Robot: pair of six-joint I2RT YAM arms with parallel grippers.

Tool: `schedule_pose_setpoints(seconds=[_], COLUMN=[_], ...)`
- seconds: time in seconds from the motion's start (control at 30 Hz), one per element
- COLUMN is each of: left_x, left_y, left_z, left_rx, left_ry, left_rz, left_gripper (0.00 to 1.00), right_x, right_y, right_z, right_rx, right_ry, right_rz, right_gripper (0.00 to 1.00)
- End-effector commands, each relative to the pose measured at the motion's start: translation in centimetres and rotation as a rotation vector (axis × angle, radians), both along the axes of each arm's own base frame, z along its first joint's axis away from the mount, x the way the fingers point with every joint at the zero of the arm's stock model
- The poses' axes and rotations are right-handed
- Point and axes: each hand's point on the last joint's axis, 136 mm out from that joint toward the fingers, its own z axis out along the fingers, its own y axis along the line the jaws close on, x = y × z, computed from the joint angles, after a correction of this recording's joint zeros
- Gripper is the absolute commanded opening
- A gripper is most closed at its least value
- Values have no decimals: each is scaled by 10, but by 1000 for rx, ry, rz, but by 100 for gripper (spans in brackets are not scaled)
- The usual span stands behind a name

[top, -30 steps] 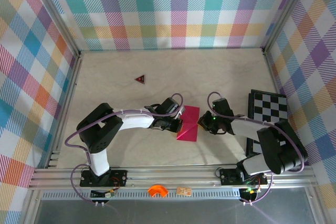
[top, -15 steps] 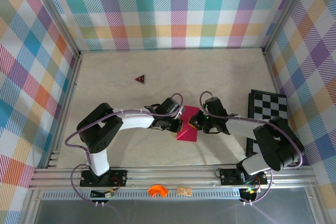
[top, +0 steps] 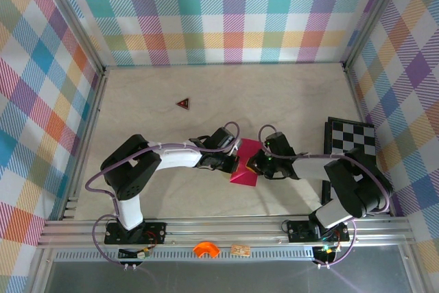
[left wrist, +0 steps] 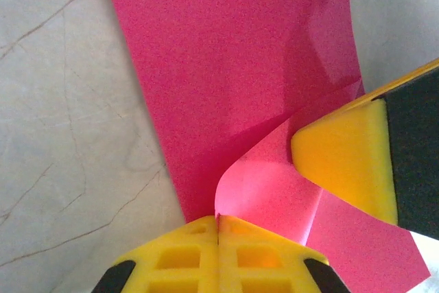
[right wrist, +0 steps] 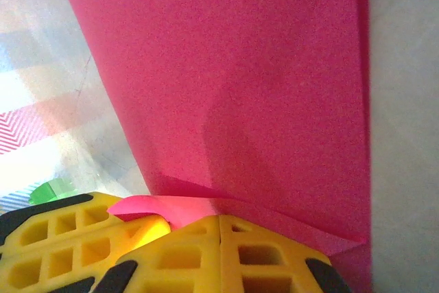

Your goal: Fold a paper plane with a square sheet of paper (pick it up from the middle)

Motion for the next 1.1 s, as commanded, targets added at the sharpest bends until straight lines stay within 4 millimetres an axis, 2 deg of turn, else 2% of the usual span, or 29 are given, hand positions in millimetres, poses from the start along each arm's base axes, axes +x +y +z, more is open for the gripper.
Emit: schedule_pose_setpoints(seconds=[0.0, 0.1, 0.2, 0.37, 0.47, 0.53, 0.63, 0.67, 0.73, 0.83, 1.07], left_x=[-7, -5, -1, 7, 7, 6, 1, -2, -7, -21, -35], left_y=[16, 16, 16, 17, 29, 31, 28, 24, 9, -9, -25], left_z=[-20, -17, -8, 23, 33, 41, 54, 58, 68, 70, 48], left_rx=[86, 91, 82, 65, 97, 79, 22, -8, -104, -182, -220], left_ry=[49, 44, 31, -17, -16, -14, 1, 11, 33, 117, 250], left_rz=[2, 6, 30, 77, 112, 134, 139, 135, 96, 19, -38], left_gripper=[1, 2, 8, 27, 37, 39, 35, 31, 16, 5, 3], right_x=[-31, -31, -29, -27, -26, -26, -26, -26, -27, -26, -21], right_y=[-26, -27, -29, -29, -32, -33, -34, -34, -36, -36, -37], right_z=[-39, -40, -39, -37, -37, -37, -37, -37, -38, -37, -33], right_rx=[-117, -126, -142, -161, -163, -165, -166, -168, -172, -169, -165], right_ry=[137, 140, 137, 124, 122, 120, 118, 119, 120, 114, 96], right_rz=[-31, -35, -36, -12, -12, -14, -11, -12, -15, -12, -3], right_gripper=[4, 3, 3, 3, 2, 3, 2, 2, 3, 2, 3])
